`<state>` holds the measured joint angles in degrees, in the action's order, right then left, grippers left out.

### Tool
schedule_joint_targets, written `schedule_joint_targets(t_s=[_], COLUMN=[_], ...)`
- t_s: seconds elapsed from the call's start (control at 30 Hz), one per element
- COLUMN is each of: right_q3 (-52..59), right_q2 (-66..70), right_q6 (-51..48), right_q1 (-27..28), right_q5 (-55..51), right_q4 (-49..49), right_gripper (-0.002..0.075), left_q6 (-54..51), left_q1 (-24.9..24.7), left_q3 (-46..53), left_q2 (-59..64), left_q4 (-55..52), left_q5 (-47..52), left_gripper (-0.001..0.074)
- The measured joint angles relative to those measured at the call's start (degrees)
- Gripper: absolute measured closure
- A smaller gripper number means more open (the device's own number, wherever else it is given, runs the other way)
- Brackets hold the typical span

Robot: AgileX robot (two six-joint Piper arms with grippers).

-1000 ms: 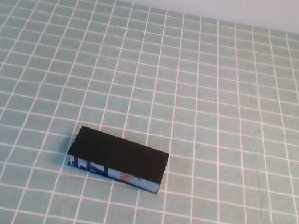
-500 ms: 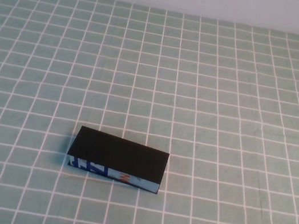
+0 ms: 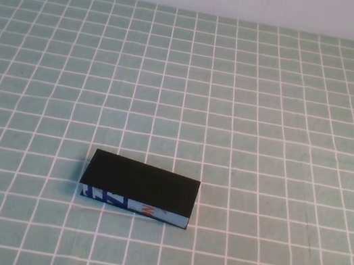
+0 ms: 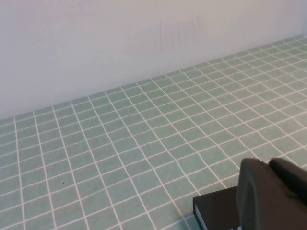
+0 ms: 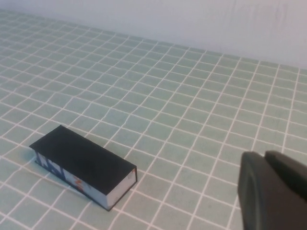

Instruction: Return glasses to glasses case

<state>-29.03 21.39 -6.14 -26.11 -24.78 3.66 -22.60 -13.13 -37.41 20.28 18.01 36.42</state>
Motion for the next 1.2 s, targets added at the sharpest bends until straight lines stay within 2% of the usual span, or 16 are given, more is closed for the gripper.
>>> schedule_joint_targets(t_s=[0.27, 1.03, 1.2], right_q3=[8.78, 10.0, 10.0], right_q2=[-8.33, -8.53, -8.53], right_q6=[0.34, 0.34, 0.34], right_q1=[0.0, 0.0, 0.0], right_q5=[3.23, 1.66, 1.66], right_q4=[0.0, 0.0, 0.0], right_gripper=[0.0738, 0.0738, 0.0738], left_q6=[0.12, 0.12, 3.69], left_q1=[0.0, 0.0, 0.0], left_q3=[0.0, 1.46, 7.08], left_q2=[0.0, 0.0, -2.9], left_q4=[0.0, 0.4, -4.2], left_q5=[-0.34, -1.14, -7.63], left_gripper=[0.0733, 0.0733, 0.0733])
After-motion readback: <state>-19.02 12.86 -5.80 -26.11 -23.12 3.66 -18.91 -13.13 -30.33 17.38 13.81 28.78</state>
